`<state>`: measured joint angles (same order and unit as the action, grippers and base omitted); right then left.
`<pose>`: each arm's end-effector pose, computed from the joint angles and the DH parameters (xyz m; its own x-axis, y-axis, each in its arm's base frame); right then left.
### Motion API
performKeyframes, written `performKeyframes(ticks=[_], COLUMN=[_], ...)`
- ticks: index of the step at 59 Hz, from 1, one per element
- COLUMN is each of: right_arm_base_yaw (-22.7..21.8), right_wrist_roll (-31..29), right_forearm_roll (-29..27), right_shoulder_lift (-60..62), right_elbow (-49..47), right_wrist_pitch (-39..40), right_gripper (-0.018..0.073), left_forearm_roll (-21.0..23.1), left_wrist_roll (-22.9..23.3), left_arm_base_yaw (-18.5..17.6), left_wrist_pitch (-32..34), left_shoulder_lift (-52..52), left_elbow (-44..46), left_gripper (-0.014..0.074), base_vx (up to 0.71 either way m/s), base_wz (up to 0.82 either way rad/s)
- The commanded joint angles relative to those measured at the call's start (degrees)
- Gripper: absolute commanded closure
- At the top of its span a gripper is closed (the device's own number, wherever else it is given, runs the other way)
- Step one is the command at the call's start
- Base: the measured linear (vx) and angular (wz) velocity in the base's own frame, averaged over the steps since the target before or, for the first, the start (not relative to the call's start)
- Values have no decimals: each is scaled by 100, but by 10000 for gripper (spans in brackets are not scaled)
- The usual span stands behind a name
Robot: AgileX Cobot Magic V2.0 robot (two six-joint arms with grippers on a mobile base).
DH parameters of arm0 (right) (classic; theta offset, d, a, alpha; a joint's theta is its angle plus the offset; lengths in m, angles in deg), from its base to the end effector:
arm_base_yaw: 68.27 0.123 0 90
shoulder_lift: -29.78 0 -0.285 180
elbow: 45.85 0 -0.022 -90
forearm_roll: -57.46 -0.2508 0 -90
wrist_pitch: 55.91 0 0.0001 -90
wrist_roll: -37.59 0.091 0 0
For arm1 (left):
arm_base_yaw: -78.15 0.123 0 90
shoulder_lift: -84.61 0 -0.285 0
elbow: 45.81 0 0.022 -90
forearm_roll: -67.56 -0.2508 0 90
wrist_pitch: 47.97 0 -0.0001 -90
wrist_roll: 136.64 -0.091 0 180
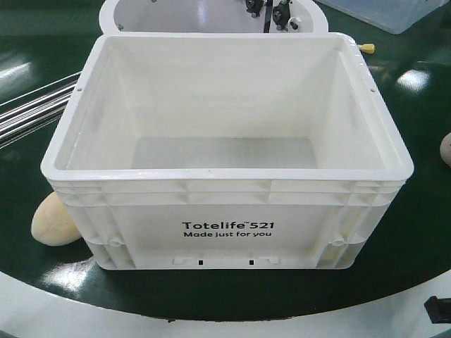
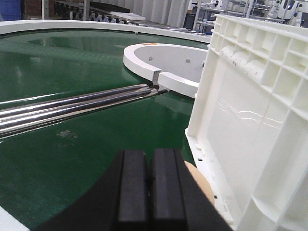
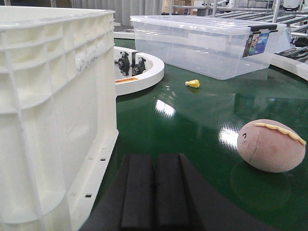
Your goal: Place moving items into box and shelve
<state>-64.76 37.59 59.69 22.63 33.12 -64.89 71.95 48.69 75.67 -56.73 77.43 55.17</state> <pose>0.0565 0.0029 0.1892 -0.0864 -0.0438 -0.9953 -0.0585 0.9975 -0.0388 0.0566 -0.0035 0.1893 -0.0939 -0.1640 -0.9820 0.0397 0.9849 -0.1683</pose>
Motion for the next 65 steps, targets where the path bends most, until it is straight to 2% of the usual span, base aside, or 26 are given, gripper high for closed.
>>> performKeyframes(ticks=[1,45,51,61,65], right_arm_base_yaw=[-35,-35,-30,-22,-22], right_wrist_roll=[0,-46,-40,-40,-40], right_forearm_roll=[20,52,-4,-4,2], right_shoulder_lift=[83,83,83,83,83], right_elbow=[22,17,17,-37,-356], right_wrist_pitch=[495,540,847,1888,1966], right_gripper=[566,566,566,566,566], left_forearm_roll=[45,45,51,46,46], left_wrist_roll=[9,9,14,8,-3], left_arm_base_yaw=[10,10,10,10,10], left_wrist_pitch=[510,575,836,1505,1684], left_shoulder_lift=[85,85,85,85,85], left_elbow=[-50,-50,-42,-13,119], left_gripper=[603,603,603,603,603], base_vx=[0,0,0,0,0], base_wz=[0,0,0,0,0])
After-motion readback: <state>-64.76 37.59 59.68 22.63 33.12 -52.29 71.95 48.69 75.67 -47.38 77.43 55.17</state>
